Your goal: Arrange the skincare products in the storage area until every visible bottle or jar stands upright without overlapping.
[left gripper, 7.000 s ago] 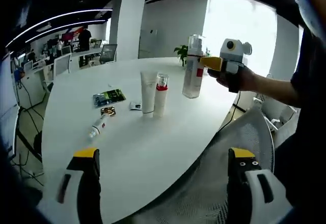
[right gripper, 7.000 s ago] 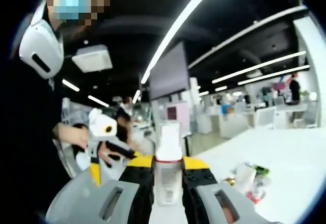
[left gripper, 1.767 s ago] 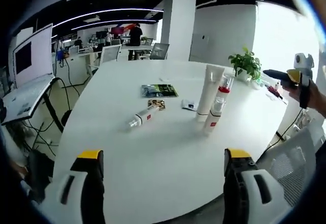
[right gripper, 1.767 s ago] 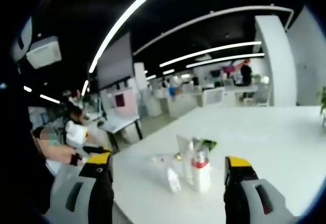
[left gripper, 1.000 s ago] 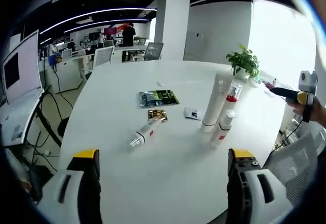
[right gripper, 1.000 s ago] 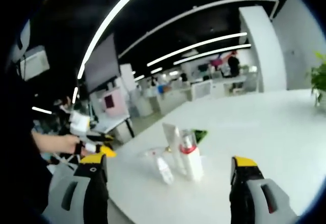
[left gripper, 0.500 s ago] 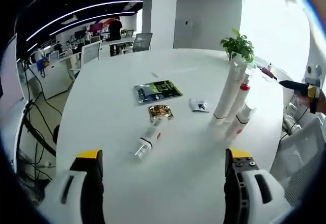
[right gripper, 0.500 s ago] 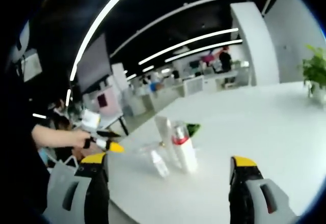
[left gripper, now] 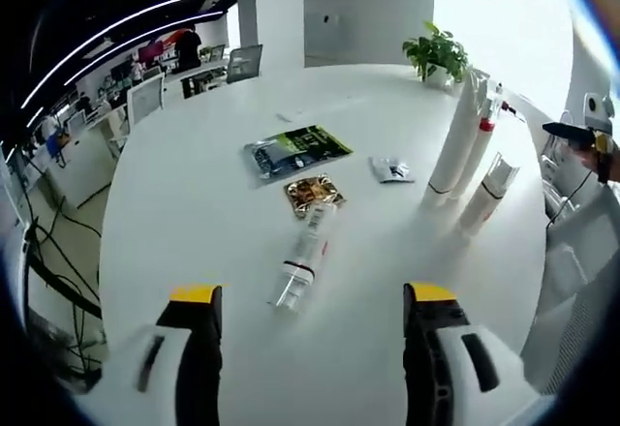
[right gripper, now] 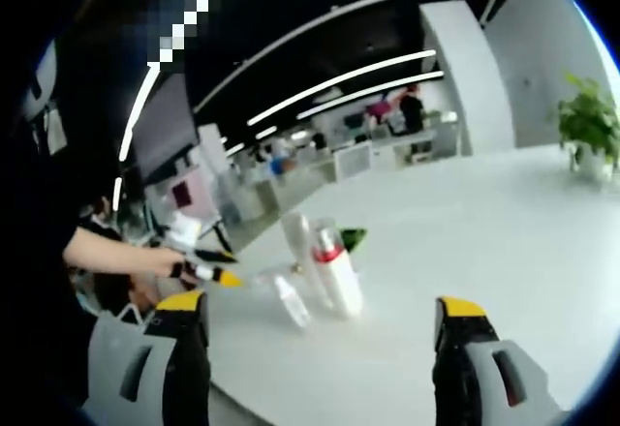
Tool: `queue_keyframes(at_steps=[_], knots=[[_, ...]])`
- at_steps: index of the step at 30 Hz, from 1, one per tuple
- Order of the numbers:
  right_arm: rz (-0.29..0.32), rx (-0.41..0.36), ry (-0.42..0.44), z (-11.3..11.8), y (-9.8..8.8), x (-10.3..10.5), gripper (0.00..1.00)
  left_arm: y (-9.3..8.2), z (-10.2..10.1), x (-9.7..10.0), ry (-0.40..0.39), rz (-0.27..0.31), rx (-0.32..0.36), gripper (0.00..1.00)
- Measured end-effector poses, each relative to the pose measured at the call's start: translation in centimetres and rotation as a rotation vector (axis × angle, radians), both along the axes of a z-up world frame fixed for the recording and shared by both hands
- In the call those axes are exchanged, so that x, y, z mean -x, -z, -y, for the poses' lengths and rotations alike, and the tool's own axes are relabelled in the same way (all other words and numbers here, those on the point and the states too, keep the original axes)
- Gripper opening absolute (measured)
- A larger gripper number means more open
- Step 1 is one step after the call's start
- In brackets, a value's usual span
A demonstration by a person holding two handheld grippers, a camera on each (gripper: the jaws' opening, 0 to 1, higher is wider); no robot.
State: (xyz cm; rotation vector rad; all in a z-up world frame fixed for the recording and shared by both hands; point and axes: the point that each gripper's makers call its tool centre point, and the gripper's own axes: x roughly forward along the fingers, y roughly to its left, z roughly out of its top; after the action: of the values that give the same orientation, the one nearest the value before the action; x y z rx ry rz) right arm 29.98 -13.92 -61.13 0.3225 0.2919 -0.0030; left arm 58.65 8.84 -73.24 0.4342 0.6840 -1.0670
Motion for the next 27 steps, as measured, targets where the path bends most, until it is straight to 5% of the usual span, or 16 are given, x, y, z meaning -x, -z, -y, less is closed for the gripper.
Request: queue_keyframes(at_steps=[11,15,24,27], knots=[[-0.015,0.001,-0.002,-0.1,0.2,-0.2,0.93,2.5,0.9,-1.9,0.043,-0.038,-0.026,0.51],[-0.023,0.001,-0.008,-0.1,0.5,-0.2,0.92,3.5,1.0,-1.7,0.06,-0.044,-0.062,0.52],[-0.004,-0.013,-0.034,-0.8,0.4,-0.9,0.88,4.2,1.0,-2.1,0.081,0.006,-0.133,0.31],[-0.005,-0.012,-0.059,-1.1,0.4,-0.8,0.85,4.3,0.8,-2.8,0.144,0.084,-0.194,0.24]])
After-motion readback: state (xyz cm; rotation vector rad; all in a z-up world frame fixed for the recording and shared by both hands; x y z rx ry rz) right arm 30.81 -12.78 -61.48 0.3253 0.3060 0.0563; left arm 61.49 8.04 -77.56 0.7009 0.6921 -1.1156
